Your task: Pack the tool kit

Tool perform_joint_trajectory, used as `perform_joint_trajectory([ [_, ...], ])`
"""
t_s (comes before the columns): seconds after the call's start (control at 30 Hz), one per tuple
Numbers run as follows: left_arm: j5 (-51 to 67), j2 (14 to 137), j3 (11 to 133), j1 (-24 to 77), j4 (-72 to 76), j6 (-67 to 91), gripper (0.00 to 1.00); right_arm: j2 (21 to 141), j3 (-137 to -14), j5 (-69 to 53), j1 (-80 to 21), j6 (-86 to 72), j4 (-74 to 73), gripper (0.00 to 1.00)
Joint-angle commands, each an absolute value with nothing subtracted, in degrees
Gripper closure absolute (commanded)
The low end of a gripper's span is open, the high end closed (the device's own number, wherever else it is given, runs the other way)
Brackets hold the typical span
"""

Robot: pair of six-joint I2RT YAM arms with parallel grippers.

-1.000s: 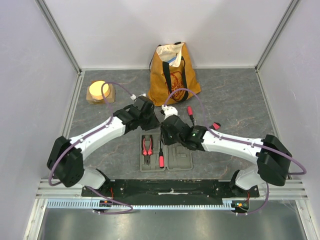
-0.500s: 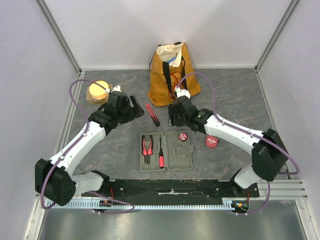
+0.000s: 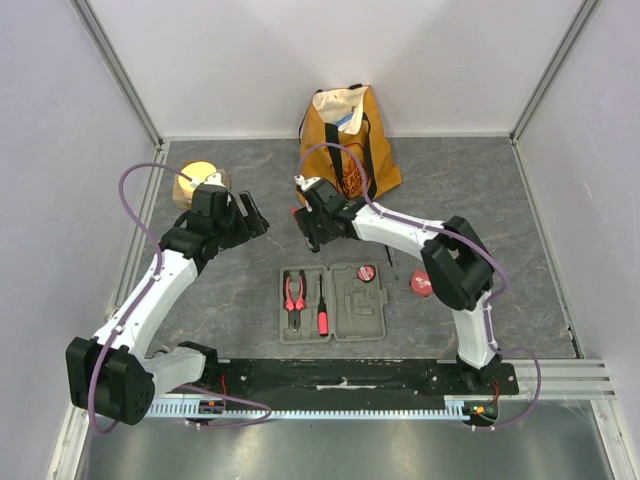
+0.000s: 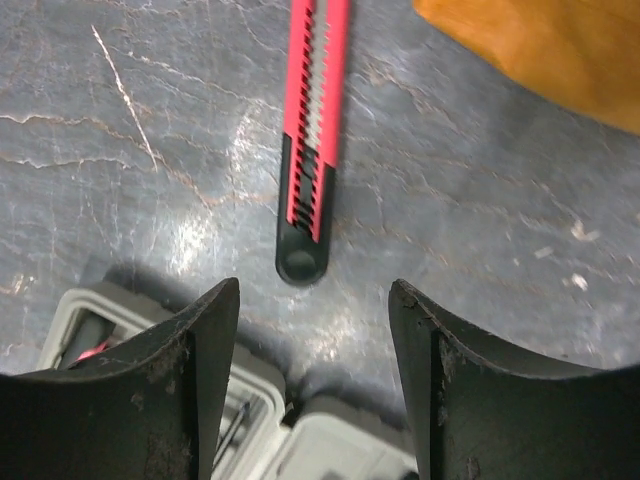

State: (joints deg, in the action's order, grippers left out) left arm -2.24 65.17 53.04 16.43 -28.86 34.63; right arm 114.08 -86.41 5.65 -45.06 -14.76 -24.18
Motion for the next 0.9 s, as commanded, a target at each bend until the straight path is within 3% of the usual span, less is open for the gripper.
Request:
perform_joint_trajectory([
  [0.0, 1.9, 64.1, 53.2, 13.9, -28.2, 30.6, 0.15, 119.8, -93.7, 4.4, -45.9, -9.3, -25.4, 0.32],
  [0.17, 5.4, 65.2, 55.0, 10.6, -28.7, 29.5, 0.15, 125.5, -99.9, 6.3, -45.9, -8.2, -27.0, 0.32],
  [0.43, 11.5, 66.7, 56.2, 5.8, -29.7, 27.9, 0.17, 129.7, -101.3, 5.9, -45.8, -7.5, -28.2, 0.46],
  [0.53, 13.2, 66.8, 56.3, 4.7, -30.1, 27.3, 0.17, 130.3, -100.7, 4.6, -45.8, -7.6, -28.2, 0.55],
  [0.73, 14.9, 66.8, 57.5, 4.0, -32.3, 27.1, 0.2, 128.7, -100.1, 6.7, -45.8, -6.9, -28.1, 0.88],
  [0.87, 17.7, 66.5, 59.4, 3.3, -34.3, 28.2, 0.23, 124.0, -99.3, 8.5, -45.8, -5.8, -27.9, 0.94],
])
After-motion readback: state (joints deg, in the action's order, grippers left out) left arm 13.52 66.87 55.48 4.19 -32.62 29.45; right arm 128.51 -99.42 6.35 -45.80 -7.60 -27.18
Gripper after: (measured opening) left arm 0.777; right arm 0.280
